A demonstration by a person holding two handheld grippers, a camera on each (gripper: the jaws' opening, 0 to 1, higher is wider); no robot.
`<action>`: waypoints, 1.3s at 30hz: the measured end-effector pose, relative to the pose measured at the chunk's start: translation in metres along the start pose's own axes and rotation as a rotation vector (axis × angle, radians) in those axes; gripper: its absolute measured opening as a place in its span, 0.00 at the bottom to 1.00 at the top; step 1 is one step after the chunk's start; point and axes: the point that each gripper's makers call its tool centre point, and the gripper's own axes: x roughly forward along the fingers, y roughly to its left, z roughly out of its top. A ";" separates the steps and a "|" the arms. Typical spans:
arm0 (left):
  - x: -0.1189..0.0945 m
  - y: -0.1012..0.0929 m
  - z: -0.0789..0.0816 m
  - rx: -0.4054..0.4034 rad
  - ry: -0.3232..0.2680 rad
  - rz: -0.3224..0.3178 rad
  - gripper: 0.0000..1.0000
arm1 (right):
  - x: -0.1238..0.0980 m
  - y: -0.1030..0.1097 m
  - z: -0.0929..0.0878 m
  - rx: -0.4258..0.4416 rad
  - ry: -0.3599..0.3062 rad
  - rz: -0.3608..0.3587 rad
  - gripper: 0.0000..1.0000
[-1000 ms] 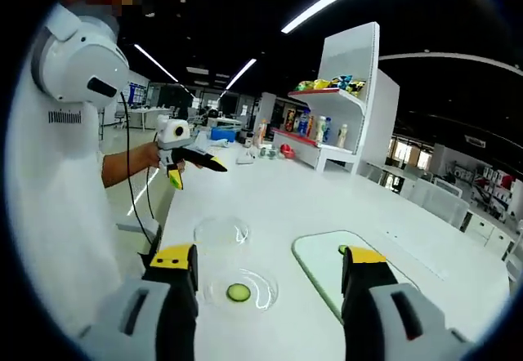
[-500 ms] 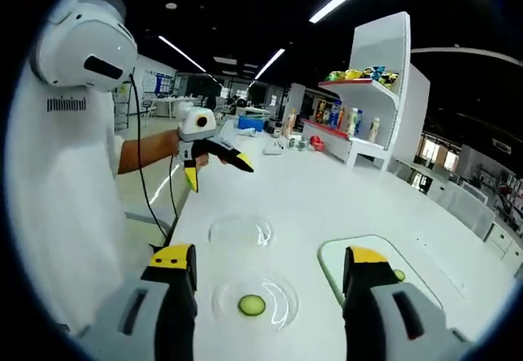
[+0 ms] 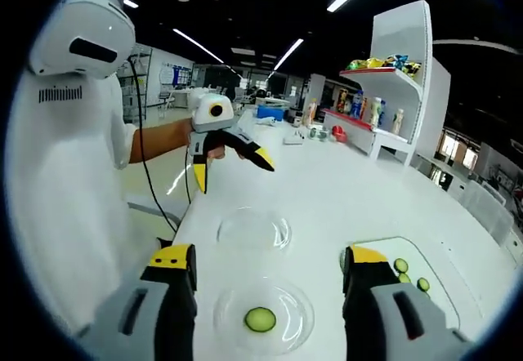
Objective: Open the petri dish lid, add cucumber slices into the petri dish, and close the lid
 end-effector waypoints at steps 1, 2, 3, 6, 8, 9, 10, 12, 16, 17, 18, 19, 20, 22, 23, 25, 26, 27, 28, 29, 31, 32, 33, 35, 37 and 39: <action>0.001 0.000 -0.001 -0.001 0.002 -0.003 0.74 | 0.004 0.001 0.000 -0.002 0.004 0.010 0.73; 0.002 0.000 -0.002 -0.002 0.005 -0.005 0.74 | 0.008 0.002 0.000 -0.005 0.010 0.017 0.73; 0.002 0.000 -0.002 0.001 0.007 -0.008 0.74 | 0.011 0.002 -0.001 -0.012 0.018 0.022 0.72; 0.004 -0.001 -0.004 0.001 0.012 -0.020 0.74 | 0.020 0.004 -0.003 -0.016 0.031 0.040 0.72; 0.006 0.000 -0.007 0.002 0.022 -0.029 0.74 | 0.024 0.003 -0.005 -0.016 0.038 0.050 0.72; 0.007 0.000 -0.008 0.002 0.026 -0.032 0.74 | 0.028 0.004 -0.006 -0.018 0.045 0.060 0.72; 0.008 0.000 -0.009 0.002 0.029 -0.036 0.74 | 0.031 0.005 -0.007 -0.018 0.048 0.066 0.72; 0.010 -0.001 -0.011 0.001 0.035 -0.044 0.74 | 0.036 0.007 -0.008 -0.020 0.054 0.078 0.72; 0.014 -0.002 -0.014 0.003 0.045 -0.060 0.74 | 0.046 0.007 -0.012 -0.026 0.071 0.094 0.72; 0.014 -0.003 -0.015 0.004 0.047 -0.064 0.74 | 0.048 0.007 -0.013 -0.029 0.077 0.096 0.72; 0.015 -0.003 -0.016 0.006 0.050 -0.067 0.74 | 0.051 0.007 -0.015 -0.034 0.085 0.100 0.72; 0.016 -0.003 -0.018 0.008 0.054 -0.071 0.74 | 0.053 0.007 -0.016 -0.035 0.088 0.102 0.72; 0.017 -0.003 -0.019 0.008 0.057 -0.075 0.74 | 0.055 0.007 -0.017 -0.032 0.094 0.106 0.72; 0.019 -0.003 -0.021 0.008 0.062 -0.080 0.74 | 0.059 0.008 -0.018 -0.041 0.106 0.116 0.72; 0.019 -0.004 -0.022 0.007 0.062 -0.087 0.74 | 0.061 0.009 -0.019 -0.043 0.110 0.124 0.72; 0.020 -0.005 -0.022 0.003 0.060 -0.096 0.74 | 0.064 0.009 -0.019 -0.040 0.112 0.128 0.72; 0.020 -0.006 -0.022 0.003 0.060 -0.097 0.74 | 0.066 0.010 -0.020 -0.041 0.114 0.133 0.72; 0.021 -0.006 -0.022 0.002 0.061 -0.100 0.74 | 0.067 0.011 -0.021 -0.043 0.117 0.136 0.72; 0.021 -0.006 -0.023 0.002 0.061 -0.103 0.74 | 0.069 0.011 -0.022 -0.047 0.122 0.137 0.72; 0.021 -0.006 -0.023 0.001 0.061 -0.105 0.74 | 0.070 0.011 -0.023 -0.049 0.125 0.139 0.72; 0.023 -0.005 -0.025 0.001 0.067 -0.108 0.74 | 0.073 0.012 -0.026 -0.049 0.137 0.150 0.72; 0.023 -0.005 -0.025 0.001 0.067 -0.109 0.74 | 0.074 0.012 -0.026 -0.050 0.139 0.150 0.72; 0.024 -0.005 -0.025 0.003 0.070 -0.113 0.74 | 0.076 0.013 -0.027 -0.053 0.147 0.158 0.72; 0.027 -0.004 -0.027 0.003 0.073 -0.118 0.74 | 0.080 0.014 -0.028 -0.050 0.150 0.170 0.72; 0.029 -0.003 -0.028 0.004 0.076 -0.121 0.74 | 0.084 0.014 -0.031 -0.046 0.158 0.175 0.73; 0.031 -0.003 -0.030 0.000 0.078 -0.123 0.74 | 0.087 0.016 -0.032 -0.048 0.164 0.183 0.73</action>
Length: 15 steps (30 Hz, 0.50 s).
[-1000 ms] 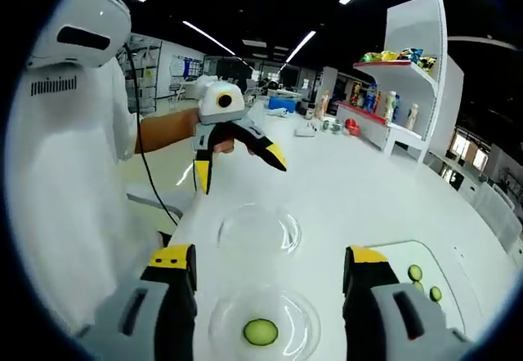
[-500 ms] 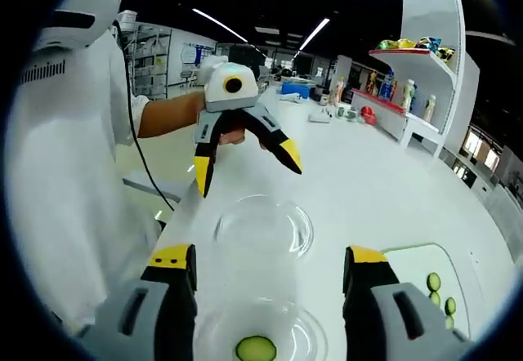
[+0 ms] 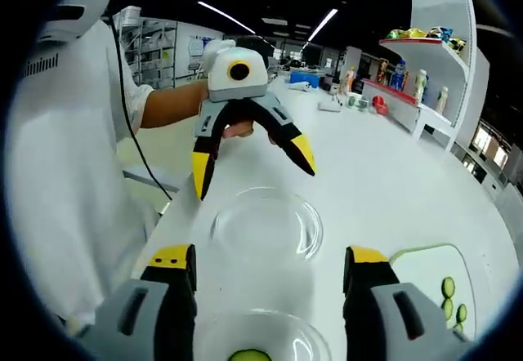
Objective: Open the petri dish lid, add cucumber slices into the petri dish, and close the lid
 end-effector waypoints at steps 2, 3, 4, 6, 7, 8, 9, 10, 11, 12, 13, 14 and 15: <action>0.002 0.000 -0.001 -0.001 0.002 -0.005 0.74 | 0.003 0.001 0.000 0.001 0.001 0.008 0.73; 0.002 -0.001 -0.002 -0.001 0.002 -0.010 0.74 | 0.003 0.001 0.000 0.001 0.002 0.011 0.73; 0.003 0.000 -0.003 -0.003 0.004 -0.011 0.74 | 0.004 0.001 0.000 0.000 0.003 0.013 0.73; 0.005 0.000 -0.004 -0.005 0.008 -0.013 0.74 | 0.006 0.000 -0.001 0.001 0.005 0.017 0.73; 0.005 0.000 -0.004 -0.005 0.008 -0.015 0.74 | 0.007 -0.001 -0.002 0.001 0.007 0.017 0.73; 0.005 0.001 -0.005 -0.009 0.009 -0.016 0.74 | 0.009 -0.002 -0.002 0.004 0.010 0.018 0.73; 0.006 0.002 -0.005 -0.011 0.009 -0.015 0.74 | 0.009 -0.003 -0.003 0.005 0.011 0.021 0.73; 0.006 0.002 -0.006 -0.012 0.010 -0.016 0.74 | 0.010 -0.003 -0.003 0.007 0.012 0.025 0.73; 0.007 0.002 -0.006 -0.012 0.011 -0.018 0.74 | 0.011 -0.002 -0.003 0.008 0.013 0.028 0.73; 0.007 0.002 -0.006 -0.013 0.012 -0.019 0.74 | 0.012 -0.002 -0.004 0.007 0.015 0.032 0.73; 0.008 0.002 -0.007 -0.014 0.013 -0.022 0.74 | 0.013 -0.001 -0.004 0.005 0.017 0.036 0.73; 0.008 0.001 -0.007 -0.013 0.014 -0.024 0.74 | 0.014 -0.001 -0.005 0.004 0.019 0.039 0.73; 0.008 0.001 -0.007 -0.013 0.015 -0.025 0.74 | 0.016 -0.001 -0.005 0.004 0.021 0.043 0.73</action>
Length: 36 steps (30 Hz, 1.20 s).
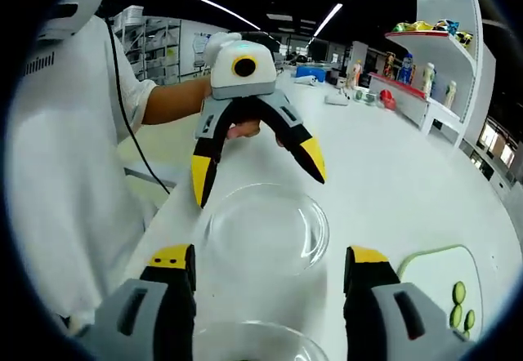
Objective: Open the petri dish lid, add cucumber slices into the petri dish, and close the lid
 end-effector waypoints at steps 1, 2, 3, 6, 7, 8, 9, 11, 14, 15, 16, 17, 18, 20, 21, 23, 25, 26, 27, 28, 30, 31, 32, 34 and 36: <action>0.001 0.000 -0.001 0.000 0.002 -0.004 0.74 | 0.001 0.000 0.000 0.001 0.001 0.002 0.73; 0.002 0.000 -0.001 -0.001 0.003 -0.006 0.74 | 0.002 -0.001 -0.001 0.002 0.003 0.003 0.73; 0.002 0.000 -0.002 -0.002 0.005 -0.008 0.74 | 0.002 -0.002 -0.002 0.003 0.005 0.002 0.73; 0.005 -0.001 -0.005 -0.003 0.012 -0.016 0.74 | 0.005 -0.003 -0.002 0.008 0.006 0.007 0.73; 0.006 -0.001 -0.005 -0.004 0.013 -0.019 0.74 | 0.006 -0.002 -0.003 0.008 0.007 0.009 0.73; 0.007 -0.001 -0.006 -0.005 0.014 -0.020 0.74 | 0.007 -0.002 -0.003 0.008 0.009 0.012 0.73; 0.008 -0.001 -0.006 -0.006 0.013 -0.021 0.74 | 0.008 -0.002 -0.004 0.008 0.011 0.015 0.73; 0.010 0.000 -0.007 -0.008 0.014 -0.024 0.74 | 0.010 -0.001 -0.005 0.012 0.013 0.019 0.73; 0.012 0.000 -0.010 -0.015 0.017 -0.028 0.74 | 0.013 -0.001 -0.007 0.015 0.016 0.022 0.73; 0.012 0.000 -0.011 -0.016 0.020 -0.028 0.74 | 0.013 -0.001 -0.007 0.018 0.016 0.023 0.73; 0.012 0.000 -0.012 -0.016 0.021 -0.030 0.74 | 0.014 0.000 -0.007 0.020 0.015 0.025 0.73; 0.012 -0.001 -0.012 -0.017 0.020 -0.034 0.74 | 0.014 0.000 -0.007 0.021 0.016 0.026 0.73; 0.012 -0.002 -0.012 -0.018 0.019 -0.036 0.74 | 0.015 0.000 -0.008 0.021 0.019 0.027 0.73; 0.013 -0.002 -0.012 -0.017 0.021 -0.037 0.74 | 0.016 0.001 -0.008 0.017 0.020 0.032 0.73; 0.013 -0.002 -0.012 -0.016 0.021 -0.039 0.74 | 0.016 0.001 -0.008 0.019 0.020 0.034 0.73; 0.013 -0.002 -0.012 -0.015 0.022 -0.042 0.74 | 0.017 0.001 -0.007 0.017 0.019 0.036 0.73; 0.013 -0.001 -0.013 -0.014 0.023 -0.040 0.73 | 0.019 0.002 -0.007 0.019 0.019 0.044 0.73; 0.013 -0.001 -0.013 -0.016 0.022 -0.041 0.73 | 0.020 0.002 -0.007 0.018 0.020 0.048 0.73; 0.013 -0.001 -0.013 -0.017 0.021 -0.042 0.73 | 0.021 0.003 -0.007 0.018 0.022 0.051 0.73; 0.014 -0.001 -0.014 -0.018 0.022 -0.043 0.73 | 0.021 0.003 -0.007 0.017 0.024 0.053 0.73; 0.014 -0.001 -0.015 -0.019 0.023 -0.046 0.73 | 0.022 0.004 -0.007 0.019 0.024 0.059 0.73; 0.014 -0.001 -0.015 -0.020 0.024 -0.048 0.73 | 0.022 0.004 -0.007 0.017 0.024 0.062 0.73; 0.015 -0.002 -0.016 -0.023 0.024 -0.050 0.73 | 0.022 0.004 -0.006 0.017 0.025 0.063 0.73; 0.016 -0.003 -0.016 -0.026 0.021 -0.055 0.73 | 0.023 0.004 -0.006 0.018 0.025 0.065 0.72; 0.016 -0.003 -0.015 -0.024 0.020 -0.058 0.73 | 0.024 0.004 -0.006 0.019 0.025 0.066 0.72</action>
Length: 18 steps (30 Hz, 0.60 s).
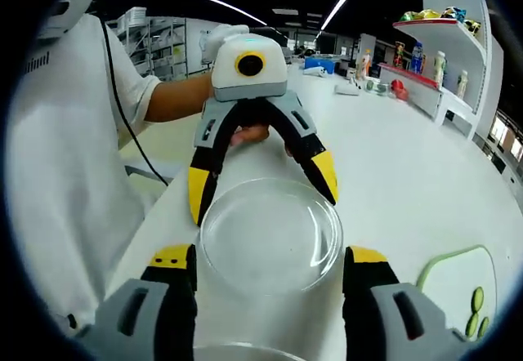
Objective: Open the petri dish lid, add cucumber slices into the petri dish, and close the lid
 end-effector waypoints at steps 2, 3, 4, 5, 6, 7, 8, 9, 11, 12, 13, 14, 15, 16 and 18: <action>0.000 0.000 0.000 0.000 0.000 -0.002 0.73 | 0.000 0.000 0.000 0.001 0.000 0.001 0.71; 0.001 0.000 0.000 -0.001 -0.001 -0.004 0.73 | 0.000 -0.001 0.000 0.002 0.000 0.001 0.71; 0.001 0.000 0.000 -0.002 -0.001 -0.006 0.72 | 0.000 -0.001 0.000 0.002 0.000 0.002 0.70; 0.001 0.000 0.000 -0.002 -0.001 -0.008 0.72 | 0.001 -0.001 0.000 0.004 0.000 0.004 0.70; 0.002 0.000 0.000 -0.005 -0.002 -0.010 0.72 | 0.001 -0.001 0.000 0.005 -0.002 0.005 0.69; 0.002 0.000 0.000 -0.006 -0.002 -0.011 0.71 | 0.001 -0.001 0.001 0.006 -0.003 0.004 0.69; 0.002 0.000 0.001 -0.005 -0.003 -0.012 0.71 | 0.001 -0.001 0.001 0.007 -0.003 0.004 0.68; 0.002 0.000 0.001 -0.005 -0.003 -0.012 0.70 | 0.002 -0.001 0.001 0.006 -0.005 0.004 0.68; 0.003 0.000 0.001 -0.004 -0.003 -0.012 0.70 | 0.002 -0.002 0.001 0.006 -0.005 0.005 0.67; 0.003 0.000 0.001 -0.006 -0.003 -0.013 0.69 | 0.002 -0.002 0.001 0.007 -0.006 0.004 0.67; 0.003 0.000 0.001 -0.007 -0.004 -0.013 0.68 | 0.002 -0.002 0.001 0.007 -0.007 0.004 0.67; 0.004 0.000 0.001 -0.008 -0.004 -0.014 0.68 | 0.002 -0.002 0.001 0.007 -0.007 0.004 0.67; 0.004 0.000 0.001 -0.009 -0.005 -0.014 0.68 | 0.002 -0.002 0.001 0.006 -0.007 0.004 0.67; 0.004 0.000 0.001 -0.009 -0.006 -0.014 0.68 | 0.002 -0.002 0.001 0.006 -0.007 0.004 0.67; 0.004 0.001 0.001 -0.010 -0.007 -0.013 0.68 | 0.002 -0.003 0.002 0.008 -0.008 0.003 0.66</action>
